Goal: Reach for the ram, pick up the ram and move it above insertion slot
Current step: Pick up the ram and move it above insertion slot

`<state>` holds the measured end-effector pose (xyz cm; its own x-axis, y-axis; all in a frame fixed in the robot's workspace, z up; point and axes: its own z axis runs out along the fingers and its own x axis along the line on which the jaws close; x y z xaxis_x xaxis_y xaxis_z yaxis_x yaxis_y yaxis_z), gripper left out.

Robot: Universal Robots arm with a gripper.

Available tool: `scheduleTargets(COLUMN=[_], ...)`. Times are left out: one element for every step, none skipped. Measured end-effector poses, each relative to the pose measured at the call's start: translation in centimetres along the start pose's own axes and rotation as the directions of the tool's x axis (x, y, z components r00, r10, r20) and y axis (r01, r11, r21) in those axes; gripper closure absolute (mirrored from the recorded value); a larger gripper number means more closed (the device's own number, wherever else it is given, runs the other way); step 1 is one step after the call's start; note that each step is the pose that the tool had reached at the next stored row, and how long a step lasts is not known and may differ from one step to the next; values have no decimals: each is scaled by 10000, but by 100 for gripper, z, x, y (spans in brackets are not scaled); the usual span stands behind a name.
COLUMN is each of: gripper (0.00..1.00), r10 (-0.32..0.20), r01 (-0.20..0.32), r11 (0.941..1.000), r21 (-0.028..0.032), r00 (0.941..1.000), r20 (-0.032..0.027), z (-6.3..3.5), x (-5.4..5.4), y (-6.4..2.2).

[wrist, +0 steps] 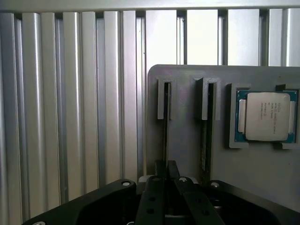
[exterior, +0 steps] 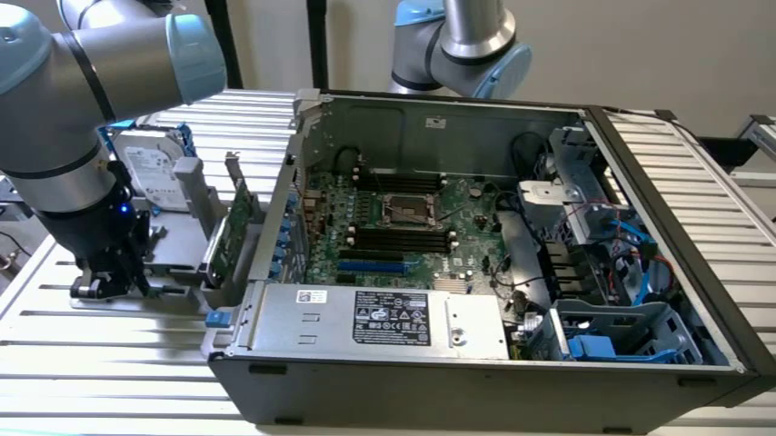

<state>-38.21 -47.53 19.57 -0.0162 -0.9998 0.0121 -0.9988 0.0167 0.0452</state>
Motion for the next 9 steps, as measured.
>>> scheduleTargets(gripper=[86, 86, 86, 86, 86, 86, 87, 87, 87], r10=[-14, -21, -23, -26, -28, -29, -31, -32, -34], r01=[14, 21, 23, 26, 28, 29, 31, 32, 34], r11=[10000, 10000, 10000, 10000, 10000, 10000, 10000, 10000, 10000], r21=[1, 1, 1, 1, 1, 3, 4, 4, 5], r00=[10000, 10000, 10000, 10000, 10000, 10000, 10000, 10000, 10000], r20=[-1, -1, -1, -1, -2, -1, -1, -1, -1], z=[0, 0, 0, 0, 0, 0, 0, 0, 0], x=[0, 0, 0, 0, 0, 0, 0, 0, 0], y=[0, 0, 0, 0, 0, 0, 0, 0, 0])
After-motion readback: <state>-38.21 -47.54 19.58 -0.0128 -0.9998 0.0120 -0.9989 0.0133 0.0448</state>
